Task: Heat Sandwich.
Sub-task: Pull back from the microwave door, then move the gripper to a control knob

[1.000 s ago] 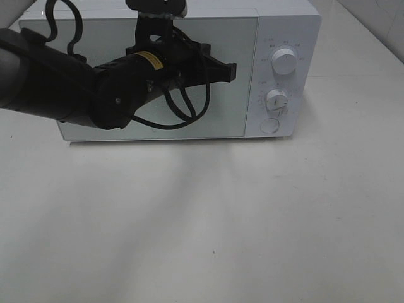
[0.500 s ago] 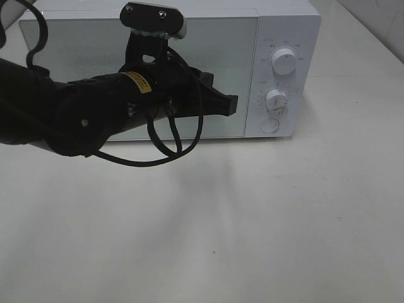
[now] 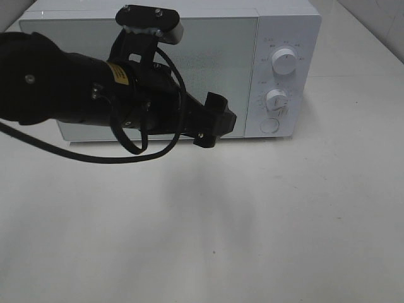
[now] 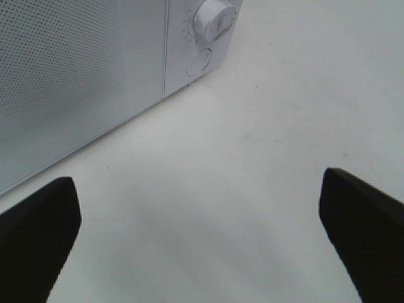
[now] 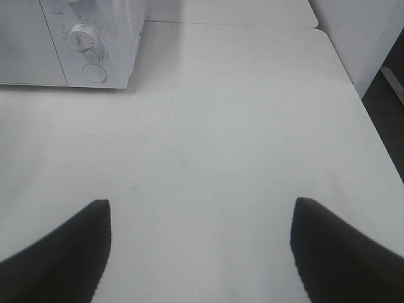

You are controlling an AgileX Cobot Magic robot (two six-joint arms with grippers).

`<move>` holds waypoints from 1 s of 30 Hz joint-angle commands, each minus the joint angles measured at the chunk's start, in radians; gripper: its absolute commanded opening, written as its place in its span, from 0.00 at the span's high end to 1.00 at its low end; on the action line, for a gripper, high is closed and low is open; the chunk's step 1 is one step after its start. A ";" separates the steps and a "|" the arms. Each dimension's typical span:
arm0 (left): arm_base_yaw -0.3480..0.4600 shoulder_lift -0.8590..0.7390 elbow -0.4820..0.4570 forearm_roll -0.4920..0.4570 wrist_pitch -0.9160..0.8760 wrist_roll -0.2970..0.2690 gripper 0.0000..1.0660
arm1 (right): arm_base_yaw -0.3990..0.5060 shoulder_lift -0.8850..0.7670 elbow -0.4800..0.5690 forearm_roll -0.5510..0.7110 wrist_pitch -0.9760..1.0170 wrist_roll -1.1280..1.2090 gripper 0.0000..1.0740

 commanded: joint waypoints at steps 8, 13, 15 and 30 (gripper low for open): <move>0.041 -0.143 0.001 0.084 0.372 -0.013 0.06 | -0.004 -0.028 0.002 -0.004 -0.006 0.002 0.30; 0.118 -0.191 0.001 0.084 0.494 -0.042 0.06 | -0.004 -0.028 0.002 -0.004 -0.006 0.002 0.30; 0.193 -0.229 0.001 0.084 0.586 -0.044 0.06 | -0.004 -0.028 0.002 -0.004 -0.006 0.002 0.30; 0.588 -0.449 0.001 0.113 0.881 -0.044 0.06 | -0.004 -0.028 0.002 -0.004 -0.006 0.002 0.30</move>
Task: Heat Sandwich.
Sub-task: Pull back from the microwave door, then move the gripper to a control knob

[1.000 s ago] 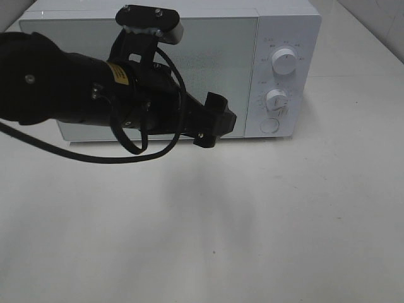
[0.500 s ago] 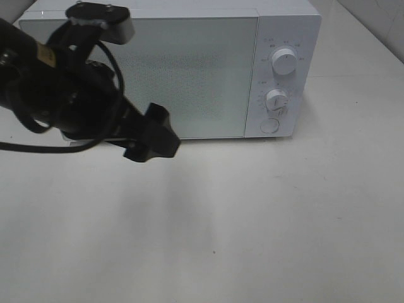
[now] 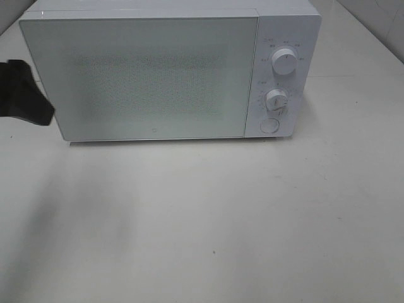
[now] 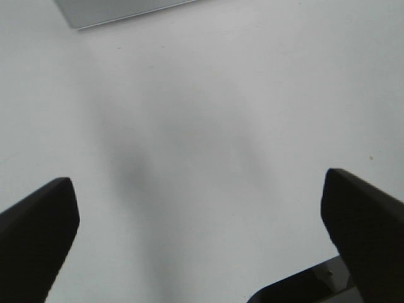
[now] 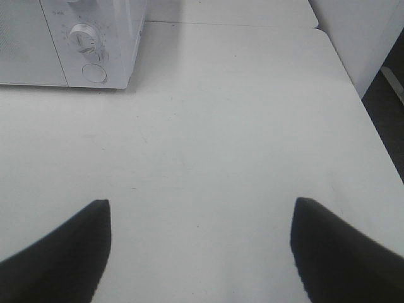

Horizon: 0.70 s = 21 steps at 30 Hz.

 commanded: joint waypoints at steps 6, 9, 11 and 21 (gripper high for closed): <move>0.165 -0.120 0.000 0.100 0.161 -0.042 0.06 | -0.004 -0.028 0.002 -0.004 -0.006 0.002 0.30; 0.204 -0.161 0.000 0.149 0.207 -0.086 0.06 | -0.004 -0.028 0.002 -0.004 -0.006 0.002 0.30; 0.215 -0.172 0.000 0.160 0.220 -0.094 0.06 | -0.004 -0.028 0.002 -0.004 -0.006 0.002 0.30; 0.240 -0.397 0.175 0.153 0.229 -0.105 0.06 | -0.004 -0.028 0.002 -0.004 -0.006 0.002 0.30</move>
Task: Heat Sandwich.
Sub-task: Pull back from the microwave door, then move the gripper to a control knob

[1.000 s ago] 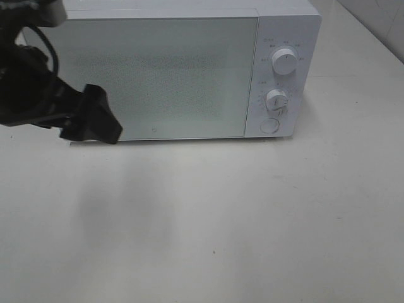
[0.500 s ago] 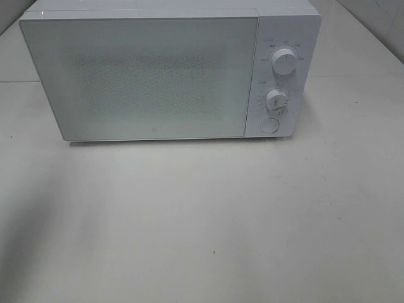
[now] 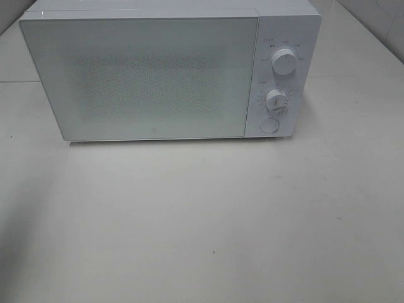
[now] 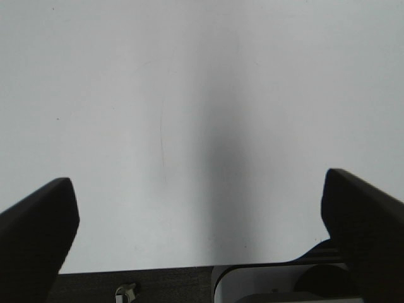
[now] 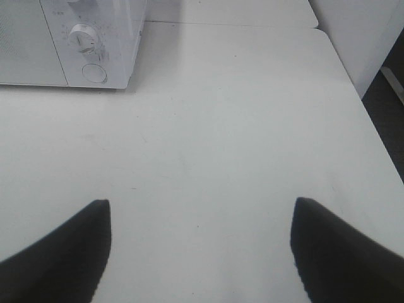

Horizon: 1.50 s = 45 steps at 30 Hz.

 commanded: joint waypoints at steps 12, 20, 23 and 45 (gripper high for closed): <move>0.003 -0.347 0.295 -0.004 0.020 -0.008 0.06 | -0.004 -0.028 0.002 -0.004 -0.006 0.002 0.30; 0.003 -0.499 0.309 0.004 0.015 -0.008 0.06 | -0.004 -0.028 0.002 -0.004 -0.006 0.002 0.30; 0.003 -0.560 0.309 -0.002 0.015 -0.008 0.06 | -0.004 -0.028 0.002 -0.004 -0.006 0.002 0.30; 0.039 -0.920 0.309 -0.023 0.012 -0.011 0.06 | -0.004 -0.028 0.001 -0.006 -0.006 0.002 0.30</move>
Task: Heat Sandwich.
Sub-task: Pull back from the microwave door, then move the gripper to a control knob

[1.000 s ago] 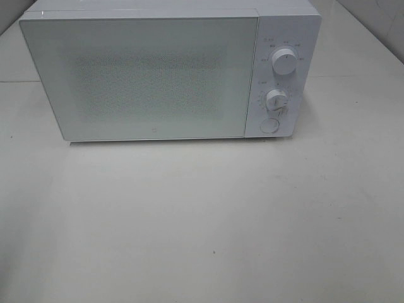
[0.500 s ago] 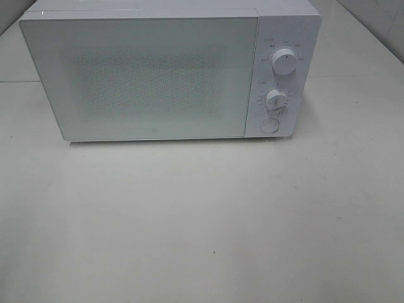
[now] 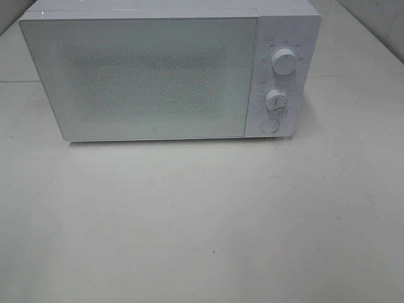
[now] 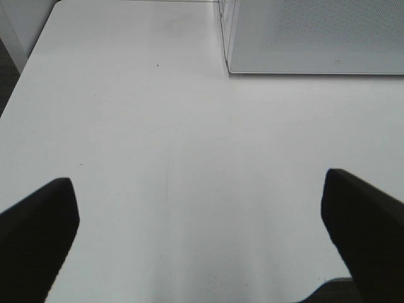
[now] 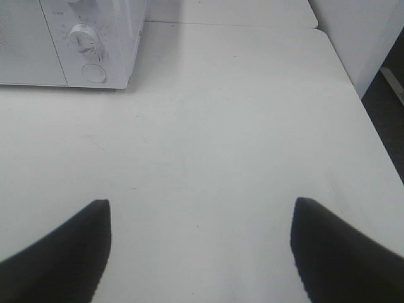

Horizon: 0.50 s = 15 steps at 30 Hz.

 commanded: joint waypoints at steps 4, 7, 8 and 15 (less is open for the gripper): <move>-0.001 -0.021 0.000 -0.009 -0.011 -0.011 0.06 | -0.004 -0.028 0.001 -0.005 -0.006 0.002 0.30; -0.001 -0.021 0.000 -0.009 -0.011 -0.011 0.06 | -0.004 -0.028 0.001 -0.005 -0.006 0.002 0.30; -0.001 -0.017 0.000 -0.009 -0.011 -0.011 0.06 | -0.004 -0.028 0.001 -0.005 -0.006 0.002 0.30; -0.001 -0.016 0.000 -0.008 -0.011 -0.011 0.06 | -0.004 -0.028 0.001 -0.005 -0.006 0.002 0.30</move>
